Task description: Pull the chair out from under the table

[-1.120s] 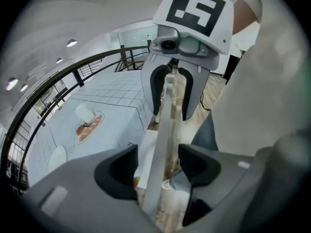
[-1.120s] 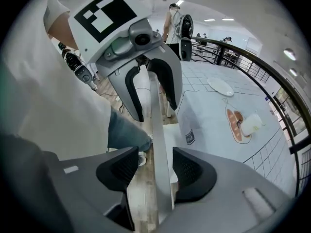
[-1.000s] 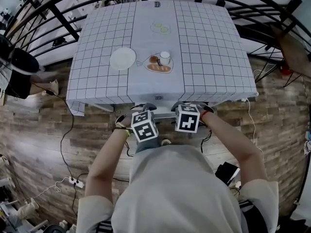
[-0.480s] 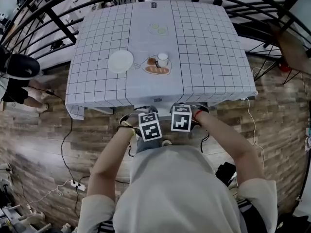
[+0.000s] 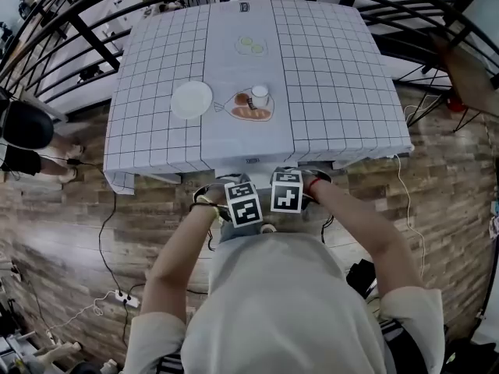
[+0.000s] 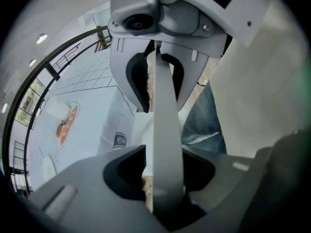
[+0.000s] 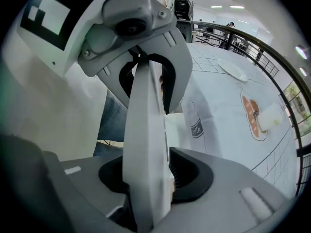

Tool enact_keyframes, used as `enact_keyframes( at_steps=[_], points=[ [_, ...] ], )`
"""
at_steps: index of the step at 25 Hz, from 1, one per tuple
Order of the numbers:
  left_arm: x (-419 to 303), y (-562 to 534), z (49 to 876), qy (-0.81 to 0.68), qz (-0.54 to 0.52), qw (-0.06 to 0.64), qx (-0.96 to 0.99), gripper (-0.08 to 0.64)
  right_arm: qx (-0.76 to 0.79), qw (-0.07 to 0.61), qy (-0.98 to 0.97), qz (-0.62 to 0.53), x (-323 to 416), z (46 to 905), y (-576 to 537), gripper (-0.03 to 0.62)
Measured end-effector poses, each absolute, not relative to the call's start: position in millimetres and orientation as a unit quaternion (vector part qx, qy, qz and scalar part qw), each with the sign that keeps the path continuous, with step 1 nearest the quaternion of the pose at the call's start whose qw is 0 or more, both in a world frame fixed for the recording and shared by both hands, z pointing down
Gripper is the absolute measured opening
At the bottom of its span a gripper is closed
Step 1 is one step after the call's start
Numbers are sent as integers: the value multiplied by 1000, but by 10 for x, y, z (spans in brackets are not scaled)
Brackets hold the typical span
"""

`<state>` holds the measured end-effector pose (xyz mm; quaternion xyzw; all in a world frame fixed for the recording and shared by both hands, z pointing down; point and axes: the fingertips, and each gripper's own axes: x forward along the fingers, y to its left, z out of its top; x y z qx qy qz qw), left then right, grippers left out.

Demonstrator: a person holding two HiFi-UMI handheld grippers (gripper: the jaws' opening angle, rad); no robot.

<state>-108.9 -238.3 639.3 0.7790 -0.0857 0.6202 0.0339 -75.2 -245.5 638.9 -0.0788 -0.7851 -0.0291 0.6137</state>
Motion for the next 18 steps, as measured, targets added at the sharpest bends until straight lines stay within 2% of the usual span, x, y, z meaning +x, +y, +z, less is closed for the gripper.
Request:
enact_keyframes(
  at_steps=[3,8,18],
  points=[
    [-1083,-2363,6407,-80,624,31,776,138,-80,614,-785,-29,-746,6392,-2442,156],
    [-1092,-2359,6414,-75,628,32,774,126,-79,613,-785,-42,-749,6391,-2442,114],
    [-1100,-2357,6432,-71,633,29,770,103,-72,617,-781,-59,-734,6395,-2468,95]
  ],
)
